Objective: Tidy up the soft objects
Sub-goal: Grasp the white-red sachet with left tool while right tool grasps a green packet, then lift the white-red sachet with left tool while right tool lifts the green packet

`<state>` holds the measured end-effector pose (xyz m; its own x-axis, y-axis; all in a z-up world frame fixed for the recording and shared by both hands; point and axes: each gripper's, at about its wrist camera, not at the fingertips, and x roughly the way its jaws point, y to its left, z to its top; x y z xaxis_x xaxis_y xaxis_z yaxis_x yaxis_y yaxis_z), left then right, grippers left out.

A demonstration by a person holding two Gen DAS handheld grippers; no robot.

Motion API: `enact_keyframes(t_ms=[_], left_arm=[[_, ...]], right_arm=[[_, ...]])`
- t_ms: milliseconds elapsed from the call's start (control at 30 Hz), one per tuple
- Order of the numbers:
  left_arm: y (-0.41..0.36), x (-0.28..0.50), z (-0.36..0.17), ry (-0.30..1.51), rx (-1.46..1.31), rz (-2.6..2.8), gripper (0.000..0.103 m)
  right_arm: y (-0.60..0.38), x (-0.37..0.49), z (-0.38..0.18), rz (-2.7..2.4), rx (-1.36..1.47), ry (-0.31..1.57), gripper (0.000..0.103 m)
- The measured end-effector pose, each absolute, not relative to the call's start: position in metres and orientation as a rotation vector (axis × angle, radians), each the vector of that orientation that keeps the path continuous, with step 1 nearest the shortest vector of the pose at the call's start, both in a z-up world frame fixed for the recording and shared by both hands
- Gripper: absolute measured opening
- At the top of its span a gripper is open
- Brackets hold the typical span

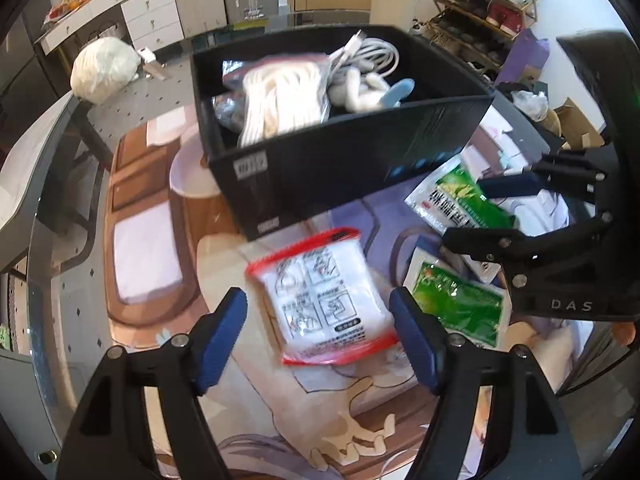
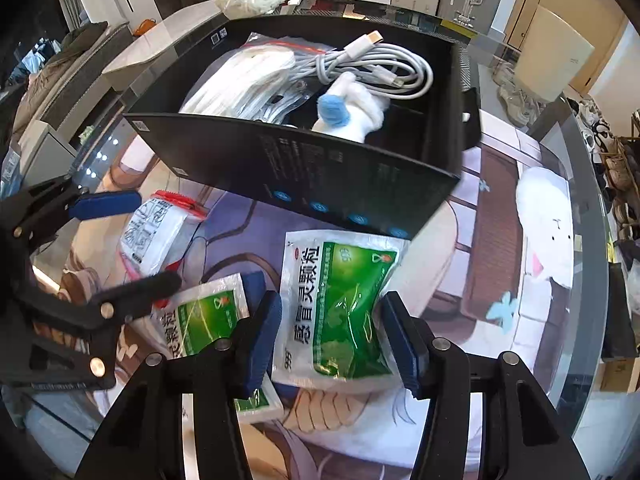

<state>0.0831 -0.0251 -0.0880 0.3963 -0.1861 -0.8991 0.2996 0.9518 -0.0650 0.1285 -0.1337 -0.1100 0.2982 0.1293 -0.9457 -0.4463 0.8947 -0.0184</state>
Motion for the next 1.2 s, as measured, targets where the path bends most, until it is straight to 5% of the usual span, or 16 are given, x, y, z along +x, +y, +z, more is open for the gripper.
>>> enact_keyframes(t_ms=[67, 133, 167, 267, 400, 800, 1200], left_arm=[[-0.024, 0.082, -0.093, 1.133, 0.110, -0.301, 0.072], [-0.023, 0.084, -0.094, 1.134, 0.108, -0.296, 0.059], [-0.023, 0.085, -0.095, 1.132, 0.112, -0.295, 0.049], [-0.024, 0.085, -0.093, 1.120, 0.131, -0.299, 0.045], [-0.028, 0.085, -0.093, 1.117, 0.138, -0.313, 0.044], [-0.029, 0.071, -0.067, 1.029, 0.119, -0.343, 0.044], [-0.020, 0.039, 0.007, 0.577, 0.106, -0.288, 0.044]], right_arm=[[-0.129, 0.129, -0.111, 0.400, -0.325, 1.202, 0.065], [-0.121, 0.129, -0.114, 0.408, -0.336, 1.187, 0.064], [-0.122, 0.130, -0.114, 0.414, -0.322, 1.186, 0.058], [-0.123, 0.125, -0.112, 0.423, -0.329, 1.167, 0.030], [-0.119, 0.121, -0.112, 0.452, -0.348, 1.152, 0.015], [-0.129, 0.085, -0.077, 0.507, -0.280, 1.039, 0.013], [-0.139, 0.052, 0.004, 0.557, -0.191, 0.534, 0.013]])
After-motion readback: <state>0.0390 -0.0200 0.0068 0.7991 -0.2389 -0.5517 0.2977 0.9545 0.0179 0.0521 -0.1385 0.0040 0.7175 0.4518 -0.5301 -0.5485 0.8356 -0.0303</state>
